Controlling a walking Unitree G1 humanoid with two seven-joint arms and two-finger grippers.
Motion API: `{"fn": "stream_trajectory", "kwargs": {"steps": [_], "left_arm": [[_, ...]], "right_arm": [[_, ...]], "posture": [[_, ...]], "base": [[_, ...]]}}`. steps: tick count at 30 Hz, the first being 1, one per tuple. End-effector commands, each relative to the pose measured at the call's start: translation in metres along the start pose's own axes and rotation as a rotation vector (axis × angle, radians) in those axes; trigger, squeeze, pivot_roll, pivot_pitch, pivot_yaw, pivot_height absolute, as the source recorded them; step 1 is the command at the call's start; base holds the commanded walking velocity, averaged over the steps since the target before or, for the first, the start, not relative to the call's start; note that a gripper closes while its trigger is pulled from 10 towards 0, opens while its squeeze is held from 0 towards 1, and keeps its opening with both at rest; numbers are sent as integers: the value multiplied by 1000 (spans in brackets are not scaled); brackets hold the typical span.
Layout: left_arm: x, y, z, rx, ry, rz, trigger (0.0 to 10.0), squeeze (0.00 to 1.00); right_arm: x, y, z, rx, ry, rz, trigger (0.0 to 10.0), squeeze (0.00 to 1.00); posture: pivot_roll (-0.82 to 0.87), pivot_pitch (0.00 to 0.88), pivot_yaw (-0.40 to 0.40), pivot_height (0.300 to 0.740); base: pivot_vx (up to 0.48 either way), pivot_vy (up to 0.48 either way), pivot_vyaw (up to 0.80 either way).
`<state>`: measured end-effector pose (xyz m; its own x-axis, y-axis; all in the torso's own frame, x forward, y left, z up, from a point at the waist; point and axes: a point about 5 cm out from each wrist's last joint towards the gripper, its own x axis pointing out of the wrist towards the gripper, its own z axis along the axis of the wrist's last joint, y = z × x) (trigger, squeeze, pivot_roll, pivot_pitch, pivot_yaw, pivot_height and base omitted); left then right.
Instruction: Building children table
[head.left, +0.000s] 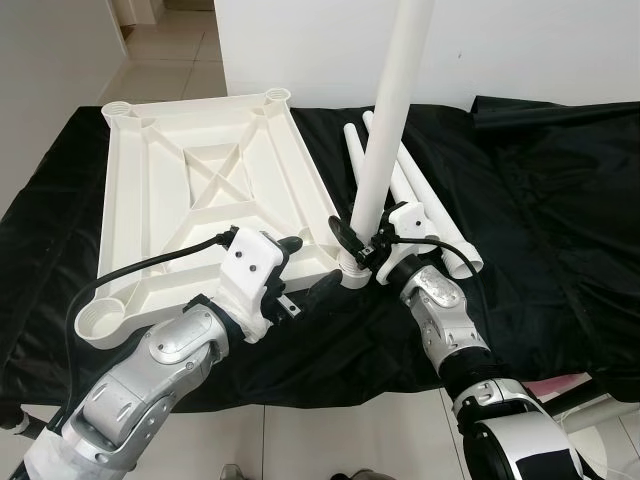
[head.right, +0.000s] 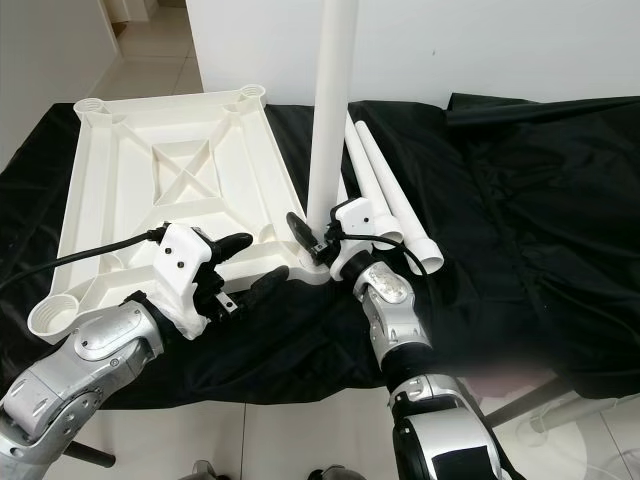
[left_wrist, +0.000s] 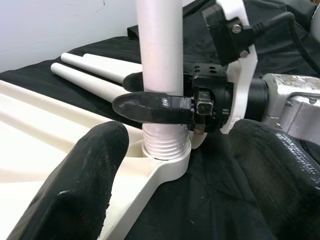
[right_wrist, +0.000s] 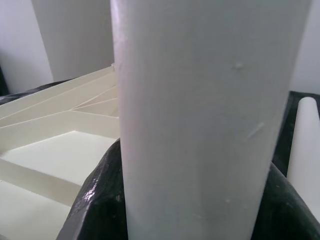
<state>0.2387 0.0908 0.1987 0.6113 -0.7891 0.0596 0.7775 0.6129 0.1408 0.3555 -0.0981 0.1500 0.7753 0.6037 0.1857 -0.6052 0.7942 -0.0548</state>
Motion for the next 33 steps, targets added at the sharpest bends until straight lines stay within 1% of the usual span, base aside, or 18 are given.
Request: {"fn": "stream_trajectory", "kwargs": {"steps": [1, 4, 5, 7, 8, 10, 11, 13, 15, 19, 25, 26, 27, 28, 30, 31, 32, 33], "left_arm": [[-3, -7, -1, 0, 14, -137, 10000, 0], [-4, -8, -1, 2, 15, -137, 10000, 0], [-4, -8, -1, 3, 16, -138, 10000, 0], [-5, -8, -1, 4, 16, -139, 10000, 0], [-6, -8, -1, 7, 19, -138, 10000, 0], [-6, -8, -1, 7, 19, -138, 10000, 0], [-6, -8, -1, 8, 21, -139, 10000, 0], [-6, -8, -1, 8, 21, -139, 10000, 0], [-6, -8, -2, 9, 24, -139, 10000, 0], [-6, -8, -3, 11, 25, -140, 10000, 0], [-5, -8, -2, 9, 21, -141, 10000, 0], [-5, -8, -3, 10, 20, -142, 10000, 0], [-5, -8, -3, 11, 20, -144, 10000, 0], [-5, -8, -3, 11, 20, -144, 10000, 0], [-6, -5, -3, 13, 24, -143, 10000, 0], [-6, -5, -3, 13, 24, -143, 10000, 0], [-8, -1, -2, 18, 25, -150, 10000, 0], [-8, -1, -2, 18, 25, -150, 10000, 0]], "right_arm": [[-15, 8, -41, 100, 199, -12, 10000, 0], [-16, 8, -42, 129, 204, -33, 10000, 0], [-17, 10, -43, 157, 195, -42, 10000, 0], [-18, 12, -43, 150, 183, -36, 10000, 0], [-21, 16, -44, 127, 180, -26, 10000, 0], [-21, 16, -44, 127, 180, -26, 10000, 0], [-23, 20, -45, 98, 177, 5, 10000, 0], [-23, 20, -45, 98, 177, 5, 10000, 0], [-29, 26, -41, 62, 157, 67, 10000, 0], [-34, 28, -36, 52, 143, 102, 10000, 0], [-39, 22, -20, 58, 89, 126, 10000, 0], [-39, 20, -17, 63, 75, 123, 10000, 0], [-37, 13, -11, 70, 36, 87, 10000, 0], [-37, 13, -11, 70, 36, 87, 10000, 0], [-32, 2, 4, 101, -45, 27, 10000, 0], [-32, 2, 4, 101, -45, 27, 10000, 0], [-29, -4, 22, 110, -101, 27, 10000, 0], [-29, -4, 22, 110, -101, 27, 10000, 0]], "posture": [[41, 128, -31, 740], [45, 123, -34, 740], [49, 119, -39, 740], [50, 119, -39, 740], [49, 116, -42, 740], [49, 116, -42, 740], [51, 115, -42, 740], [51, 115, -42, 740], [48, 112, -49, 740], [46, 111, -55, 740], [31, 113, -50, 740], [31, 113, -50, 740], [28, 115, -49, 740], [28, 115, -49, 740], [19, 117, -42, 740], [19, 117, -42, 740], [15, 117, -40, 740], [15, 117, -40, 740]], "base": [[0, 0, 0], [0, 0, 0], [0, 0, 0], [0, 0, 0], [0, 0, 0], [0, 0, 0], [0, 0, 0], [0, 0, 0], [0, 0, 0], [0, 0, 0], [0, 0, 0], [0, 0, 0], [0, 0, 0], [0, 0, 0], [0, 0, 0], [0, 0, 0], [0, 0, 0], [0, 0, 0]]}}
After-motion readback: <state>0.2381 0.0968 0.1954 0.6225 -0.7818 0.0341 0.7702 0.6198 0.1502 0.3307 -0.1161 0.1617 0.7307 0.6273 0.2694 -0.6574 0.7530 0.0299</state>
